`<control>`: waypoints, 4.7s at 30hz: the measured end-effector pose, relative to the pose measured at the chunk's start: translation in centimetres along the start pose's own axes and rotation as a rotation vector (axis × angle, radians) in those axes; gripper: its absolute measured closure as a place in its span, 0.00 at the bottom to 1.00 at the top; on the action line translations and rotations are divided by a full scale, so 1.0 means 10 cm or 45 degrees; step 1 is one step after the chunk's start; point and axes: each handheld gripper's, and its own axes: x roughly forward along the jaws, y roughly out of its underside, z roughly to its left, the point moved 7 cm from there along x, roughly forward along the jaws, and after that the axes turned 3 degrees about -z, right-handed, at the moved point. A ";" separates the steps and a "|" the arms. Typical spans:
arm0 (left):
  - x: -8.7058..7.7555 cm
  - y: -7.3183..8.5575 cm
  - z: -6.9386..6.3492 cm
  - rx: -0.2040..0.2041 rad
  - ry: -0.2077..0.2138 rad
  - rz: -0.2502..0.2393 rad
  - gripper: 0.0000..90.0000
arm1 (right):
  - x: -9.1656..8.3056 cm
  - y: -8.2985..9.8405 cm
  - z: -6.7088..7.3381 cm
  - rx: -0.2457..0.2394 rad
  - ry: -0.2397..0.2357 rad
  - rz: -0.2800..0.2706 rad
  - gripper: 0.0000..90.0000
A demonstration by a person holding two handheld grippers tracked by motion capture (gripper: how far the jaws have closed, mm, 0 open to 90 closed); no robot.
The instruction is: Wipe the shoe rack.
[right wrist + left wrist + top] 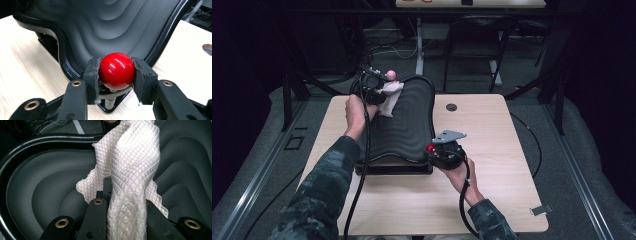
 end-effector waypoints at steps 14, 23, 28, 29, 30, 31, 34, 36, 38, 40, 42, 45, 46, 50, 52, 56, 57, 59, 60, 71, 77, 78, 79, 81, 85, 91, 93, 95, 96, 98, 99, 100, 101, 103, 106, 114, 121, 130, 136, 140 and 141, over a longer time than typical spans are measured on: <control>-0.09 0.26 -0.08 0.007 0.056 0.038 0.95 | -0.01 0.00 0.00 -0.006 -0.003 0.007 0.67; -0.17 0.54 -0.19 -0.015 0.121 0.007 0.95 | 0.00 0.00 0.00 -0.008 -0.010 -0.011 0.67; -0.22 0.66 -0.25 0.003 0.131 0.002 0.95 | 0.00 0.00 0.00 -0.015 -0.007 -0.009 0.67; -0.22 0.68 -0.27 0.005 0.130 -0.001 0.95 | 0.00 0.00 0.00 -0.016 -0.009 -0.010 0.67; -0.23 0.70 -0.28 0.007 0.134 -0.002 0.95 | 0.00 0.00 0.00 -0.016 -0.004 -0.008 0.67; -0.24 0.72 -0.29 0.007 0.135 -0.005 0.95 | 0.00 0.00 0.00 -0.016 -0.004 -0.008 0.67; -0.27 0.80 -0.32 0.012 0.141 -0.011 0.95 | 0.00 0.00 0.00 -0.013 -0.007 -0.010 0.67; -0.28 0.86 -0.34 0.013 0.147 -0.016 0.94 | 0.00 0.00 0.00 -0.015 -0.006 -0.011 0.67; -0.30 0.91 -0.36 0.013 0.154 -0.021 0.94 | 0.00 0.00 0.00 -0.013 -0.006 -0.010 0.67; -0.32 0.95 -0.38 0.016 0.163 -0.023 0.94 | 0.00 0.00 0.00 -0.013 -0.005 -0.010 0.67; -0.34 1.00 -0.40 0.025 0.169 -0.018 0.94 | 0.00 0.00 0.00 -0.013 -0.006 -0.010 0.67; -0.36 1.06 -0.42 0.032 0.171 -0.020 0.94 | 0.00 0.00 0.00 -0.015 -0.004 -0.009 0.67; -0.37 1.09 -0.43 0.036 0.174 -0.016 0.94 | 0.00 0.00 0.00 -0.017 -0.002 -0.008 0.67; -0.39 1.13 -0.46 0.047 0.177 -0.006 0.94 | 0.00 0.00 0.00 -0.017 -0.003 -0.009 0.67; -0.40 1.16 -0.47 0.059 0.174 -0.003 0.94 | 0.00 0.00 0.00 -0.016 -0.003 -0.008 0.67; -0.40 1.16 -0.47 0.053 0.170 -0.011 0.94 | 0.00 0.00 0.00 -0.018 -0.002 -0.008 0.67; -0.40 1.16 -0.47 0.057 0.167 -0.008 0.94 | 0.00 0.00 0.00 -0.019 -0.001 -0.007 0.67; -0.39 1.13 -0.45 0.055 0.161 -0.012 0.94 | 0.00 0.00 0.00 -0.021 -0.005 -0.006 0.67; -0.38 1.10 -0.44 0.048 0.160 -0.015 0.94 | 0.00 0.00 0.00 -0.023 -0.001 -0.004 0.67; -0.29 0.80 -0.20 0.013 0.092 -0.017 0.94 | 0.00 0.00 0.00 -0.026 -0.002 0.000 0.67; -0.21 0.55 -0.01 -0.017 0.032 -0.015 0.94 | 0.00 0.00 0.00 -0.027 -0.005 0.003 0.67; -0.21 0.55 -0.01 -0.017 0.032 -0.015 0.94 | 0.00 0.00 0.00 -0.027 -0.005 0.003 0.67; -0.20 0.51 0.02 -0.027 0.019 -0.020 0.94 | 0.00 0.00 0.00 -0.028 -0.005 0.002 0.67; -0.18 0.44 0.08 -0.042 0.005 -0.020 0.94 | 0.00 0.00 0.00 -0.026 -0.006 0.001 0.67; -0.15 0.33 0.16 -0.059 -0.029 -0.019 0.94 | 0.00 0.00 0.00 -0.025 -0.007 0.003 0.67; -0.12 0.21 0.29 -0.084 -0.071 -0.017 0.94 | 0.00 0.00 0.00 -0.024 -0.006 0.004 0.67; -0.11 0.18 0.33 -0.093 -0.086 -0.017 0.94 | 0.00 0.00 0.00 -0.025 -0.007 0.005 0.67; -0.10 0.15 0.37 -0.090 -0.102 -0.016 0.94 | 0.00 0.00 0.00 -0.024 -0.007 0.005 0.67; -0.10 0.13 0.39 -0.091 -0.108 -0.014 0.94 | 0.00 0.00 0.00 -0.024 -0.007 0.004 0.67; -0.10 0.10 0.43 -0.099 -0.124 -0.015 0.94 | 0.00 0.00 0.00 -0.025 -0.007 0.004 0.67; -0.09 0.09 0.46 -0.104 -0.129 -0.016 0.94 | 0.00 0.00 0.00 -0.025 -0.007 0.004 0.67; -0.09 0.08 0.48 -0.102 -0.142 -0.012 0.94 | 0.00 0.00 0.00 -0.025 -0.007 0.004 0.67; -0.08 0.06 0.51 -0.115 -0.145 -0.013 0.94 | 0.00 0.00 0.00 -0.025 -0.007 0.004 0.67; -0.08 0.04 0.53 -0.121 -0.152 -0.015 0.94 | 0.00 0.00 0.00 -0.026 -0.006 0.006 0.67; -0.07 0.02 0.57 -0.135 -0.168 -0.018 0.94 | 0.00 0.00 0.00 -0.025 -0.005 -0.004 0.67; -0.07 0.00 0.65 -0.158 -0.182 -0.023 0.94 | 0.00 0.00 0.00 -0.026 -0.003 -0.003 0.67; -0.09 0.06 0.66 -0.165 -0.169 -0.008 0.94 | 0.00 0.00 0.00 -0.023 -0.008 -0.007 0.67; -0.12 0.16 0.65 -0.152 -0.147 0.008 0.94 | 0.00 0.00 0.00 -0.026 0.008 0.002 0.67; -0.16 0.26 0.60 -0.136 -0.131 0.011 0.94 | 0.00 0.00 0.01 -0.024 -0.005 -0.005 0.67; -0.19 0.36 0.56 -0.131 -0.109 0.012 0.94 | 0.00 0.00 0.00 -0.024 -0.005 -0.006 0.67; -0.19 0.36 0.56 -0.131 -0.109 0.012 0.94 | 0.00 0.00 0.00 -0.024 -0.005 -0.006 0.67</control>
